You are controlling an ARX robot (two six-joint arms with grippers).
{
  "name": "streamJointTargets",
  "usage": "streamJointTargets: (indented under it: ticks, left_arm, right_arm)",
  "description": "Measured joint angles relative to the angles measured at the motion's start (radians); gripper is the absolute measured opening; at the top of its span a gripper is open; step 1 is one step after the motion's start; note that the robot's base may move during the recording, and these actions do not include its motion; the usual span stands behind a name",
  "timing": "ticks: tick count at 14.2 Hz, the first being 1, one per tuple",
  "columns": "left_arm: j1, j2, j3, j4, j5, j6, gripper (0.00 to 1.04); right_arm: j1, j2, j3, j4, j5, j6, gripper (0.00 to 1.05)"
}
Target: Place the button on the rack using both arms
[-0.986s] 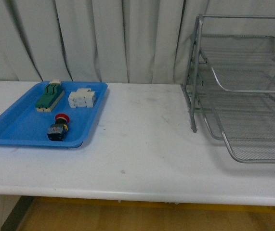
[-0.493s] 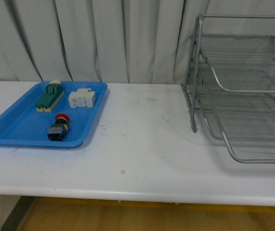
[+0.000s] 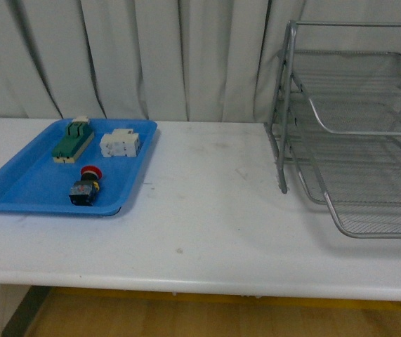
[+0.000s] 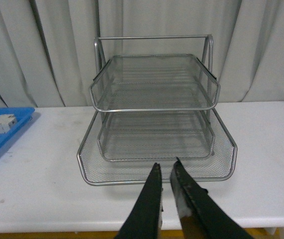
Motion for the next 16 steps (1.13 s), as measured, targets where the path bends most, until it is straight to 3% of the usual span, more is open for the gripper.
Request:
streamJointTargets:
  ticks: [7, 8, 9, 10, 11, 12, 14, 15, 16]
  left_arm:
    - [0.0, 0.0, 0.0, 0.0, 0.0, 0.0, 0.98]
    - [0.0, 0.0, 0.0, 0.0, 0.0, 0.0, 0.98]
    - [0.0, 0.0, 0.0, 0.0, 0.0, 0.0, 0.98]
    - [-0.018, 0.024, 0.032, -0.113, -0.052, -0.022, 0.98]
    - [-0.12, 0.252, 0.167, -0.319, -0.219, -0.114, 0.98]
    - [-0.163, 0.436, 0.251, -0.241, -0.25, -0.152, 0.98]
    - [-0.074, 0.948, 0.41, 0.181, -0.122, -0.142, 0.98]
    - [-0.084, 1.228, 0.525, 0.315, -0.114, -0.119, 0.98]
    - [-0.106, 1.509, 0.686, 0.352, -0.122, -0.083, 0.98]
  right_arm:
    - [0.0, 0.0, 0.0, 0.0, 0.0, 0.0, 0.92]
    - [0.0, 0.0, 0.0, 0.0, 0.0, 0.0, 1.0]
    - [0.0, 0.0, 0.0, 0.0, 0.0, 0.0, 0.97]
    - [0.0, 0.0, 0.0, 0.0, 0.0, 0.0, 0.98]
    - [0.0, 0.0, 0.0, -0.001, 0.001, 0.0, 0.98]
    - [0.0, 0.0, 0.0, 0.0, 0.0, 0.0, 0.98]
    - [0.0, 0.0, 0.0, 0.0, 0.0, 0.0, 0.98]
    - [0.0, 0.0, 0.0, -0.001, 0.0, 0.0, 0.98]
    - [0.0, 0.0, 0.0, 0.0, 0.0, 0.0, 0.98]
